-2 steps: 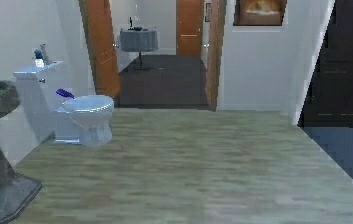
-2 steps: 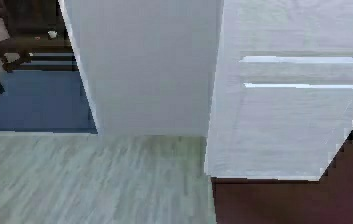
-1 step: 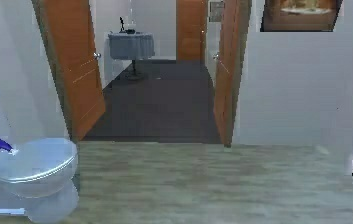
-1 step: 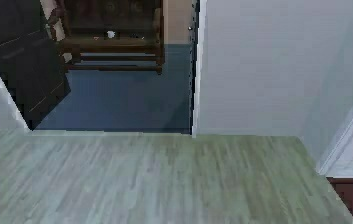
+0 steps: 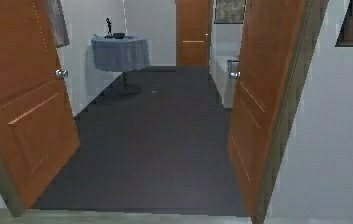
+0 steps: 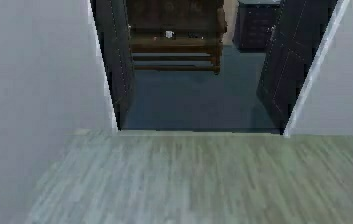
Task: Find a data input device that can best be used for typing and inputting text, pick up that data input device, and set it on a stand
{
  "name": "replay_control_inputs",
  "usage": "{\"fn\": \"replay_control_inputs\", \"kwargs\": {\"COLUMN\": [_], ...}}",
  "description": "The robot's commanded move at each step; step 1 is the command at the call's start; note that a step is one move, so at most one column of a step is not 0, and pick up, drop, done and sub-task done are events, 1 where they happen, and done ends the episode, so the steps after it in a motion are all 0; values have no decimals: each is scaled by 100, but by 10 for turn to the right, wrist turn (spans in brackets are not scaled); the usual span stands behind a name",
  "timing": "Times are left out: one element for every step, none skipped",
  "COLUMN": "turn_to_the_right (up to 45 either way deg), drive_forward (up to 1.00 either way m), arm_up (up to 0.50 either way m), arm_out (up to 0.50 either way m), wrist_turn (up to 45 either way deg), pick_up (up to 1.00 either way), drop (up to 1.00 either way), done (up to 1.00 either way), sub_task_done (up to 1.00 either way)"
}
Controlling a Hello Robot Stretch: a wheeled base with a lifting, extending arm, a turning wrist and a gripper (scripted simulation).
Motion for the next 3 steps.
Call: {"fn": "replay_control_inputs", "kwargs": {"turn_to_the_right": [0, 0, 0], "drive_forward": [85, 100, 100], "arm_up": [0, 0, 0], "arm_out": [0, 0, 0], "wrist_turn": [0, 0, 0], "pick_up": [0, 0, 0], "drop": [0, 0, 0], "done": [0, 0, 0], "sub_task_done": [0, 0, 0]}}
